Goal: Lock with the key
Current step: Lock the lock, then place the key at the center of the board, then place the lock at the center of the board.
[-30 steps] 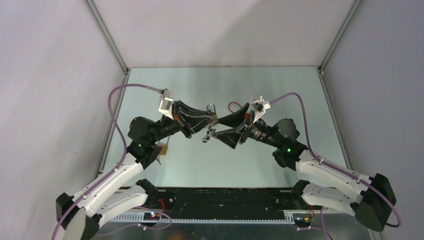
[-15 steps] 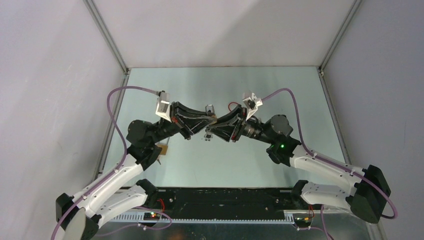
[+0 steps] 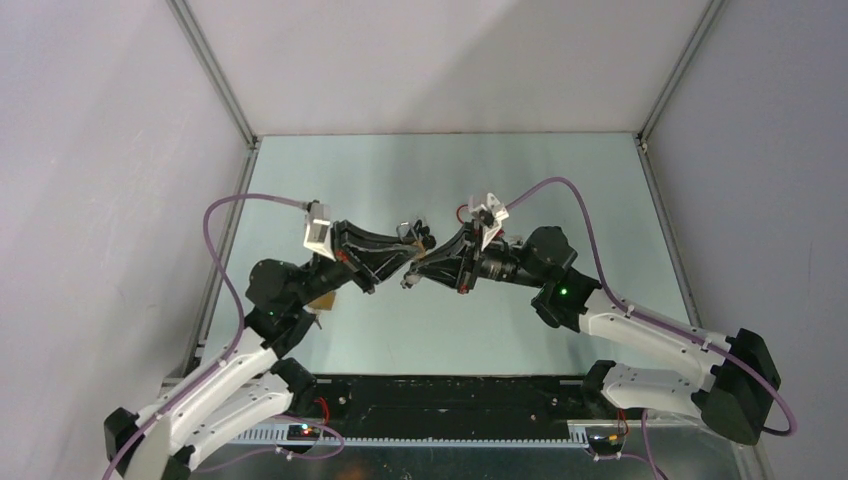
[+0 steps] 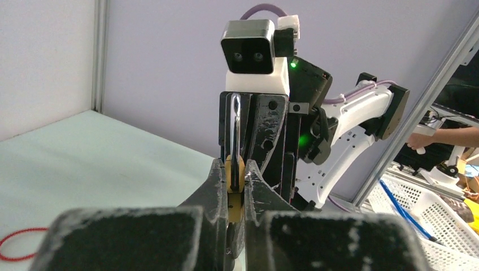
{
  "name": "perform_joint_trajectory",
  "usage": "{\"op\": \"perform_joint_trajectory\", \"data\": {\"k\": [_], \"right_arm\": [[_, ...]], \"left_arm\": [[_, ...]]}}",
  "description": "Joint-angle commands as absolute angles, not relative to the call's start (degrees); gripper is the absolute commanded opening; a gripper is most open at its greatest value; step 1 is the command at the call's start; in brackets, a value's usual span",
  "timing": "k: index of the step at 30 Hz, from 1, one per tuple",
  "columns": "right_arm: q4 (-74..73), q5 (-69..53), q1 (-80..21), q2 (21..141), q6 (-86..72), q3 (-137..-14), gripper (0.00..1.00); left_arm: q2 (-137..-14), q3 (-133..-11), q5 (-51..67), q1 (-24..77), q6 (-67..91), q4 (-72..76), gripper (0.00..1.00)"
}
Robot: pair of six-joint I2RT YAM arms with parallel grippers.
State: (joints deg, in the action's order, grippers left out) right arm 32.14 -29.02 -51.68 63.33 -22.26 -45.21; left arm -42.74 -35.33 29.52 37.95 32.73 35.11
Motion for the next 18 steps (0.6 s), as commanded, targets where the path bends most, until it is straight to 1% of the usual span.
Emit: {"op": "perform_joint_trajectory", "data": {"k": [1, 3, 6, 8, 12, 15, 18], "right_arm": [[16.18, -34.39, -51.23, 63.29, -13.02, -45.97, 0.00], [11.22, -35.84, -51.19, 63.10, -10.80, -45.96, 0.00], [8.31, -39.11, -50.74, 62.88, -8.49, -45.99, 0.00], [7.05, -37.95, -50.61, 62.37, -8.42, -45.97, 0.00], [6.02, -29.43, -49.12, 61.67, -12.15, -45.95, 0.00], [4.27, -20.57, -44.44, 61.93, -19.13, -45.70, 0.00], [2.67, -15.05, -39.80, 61.71, -25.29, -43.92, 0.00]], "left_arm": [[-34.00, -36.10, 21.84, 37.39, 29.66, 40.39, 0.00], [-32.76, -36.20, 21.11, 37.24, 28.92, 38.84, 0.00], [-31.94, -35.86, 19.00, 37.04, 27.94, 36.97, 0.00], [-32.15, -35.58, 18.16, 37.02, 27.67, 36.46, 0.00], [-35.42, -36.03, 18.67, 37.04, 28.09, 35.13, 0.00], [-38.91, -35.74, 19.28, 37.02, 29.04, 33.08, 0.00], [-45.13, -34.30, 20.53, 37.17, 31.53, 32.20, 0.00]]}}
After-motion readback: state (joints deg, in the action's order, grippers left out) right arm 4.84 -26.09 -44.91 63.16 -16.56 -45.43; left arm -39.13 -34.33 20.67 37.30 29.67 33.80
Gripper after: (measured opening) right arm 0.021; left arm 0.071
